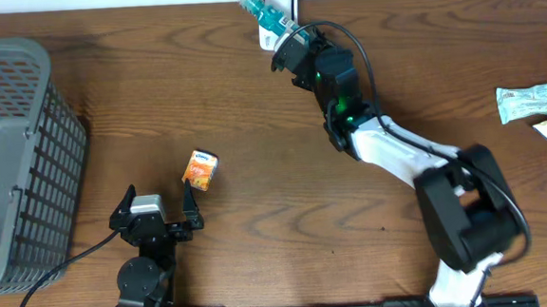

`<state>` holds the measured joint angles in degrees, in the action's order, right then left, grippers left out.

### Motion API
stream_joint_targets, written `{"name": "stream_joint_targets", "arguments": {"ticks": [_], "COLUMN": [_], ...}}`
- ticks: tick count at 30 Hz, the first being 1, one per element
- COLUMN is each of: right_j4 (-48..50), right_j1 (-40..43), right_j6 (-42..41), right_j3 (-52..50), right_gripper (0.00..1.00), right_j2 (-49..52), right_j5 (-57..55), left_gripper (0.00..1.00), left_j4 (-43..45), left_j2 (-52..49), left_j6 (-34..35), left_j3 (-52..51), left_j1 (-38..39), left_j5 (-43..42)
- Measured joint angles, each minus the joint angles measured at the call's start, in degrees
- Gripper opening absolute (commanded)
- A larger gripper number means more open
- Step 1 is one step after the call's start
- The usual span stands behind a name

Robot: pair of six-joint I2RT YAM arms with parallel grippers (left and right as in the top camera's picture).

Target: Scan the item barcode

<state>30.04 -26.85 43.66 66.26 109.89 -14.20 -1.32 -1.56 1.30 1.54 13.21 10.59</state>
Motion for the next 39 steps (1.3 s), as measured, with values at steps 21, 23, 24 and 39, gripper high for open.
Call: {"name": "stream_joint_targets", "arguments": {"ticks": [21,23,24,39], "right_j4": [1.18,1.18,1.2,-48.04], "right_j1": [2.29,2.29,2.29,8.04], "right_j6": [17.33,18.21,18.49,8.17], "right_j3": [39.76,39.78,39.8,41.0], "right_gripper": [0.01,0.01,0.01,0.01], "right_j2": [35.52,35.52,35.52,20.83], "right_j5": [-9.49,-11.23,-11.82,-28.39], "left_gripper": [0.98,0.98,0.98,0.98], "left_j4": [0.0,0.0,0.0,0.04], "left_j2": [-0.04,-0.04,-0.04,-0.04], "left_j6": [0.02,0.0,0.02,0.0], "left_j3": [0.0,0.0,0.0,0.0], "left_j1": [0.0,0.0,0.0,0.0], "left_j5": [0.0,0.0,0.02,0.02]}}
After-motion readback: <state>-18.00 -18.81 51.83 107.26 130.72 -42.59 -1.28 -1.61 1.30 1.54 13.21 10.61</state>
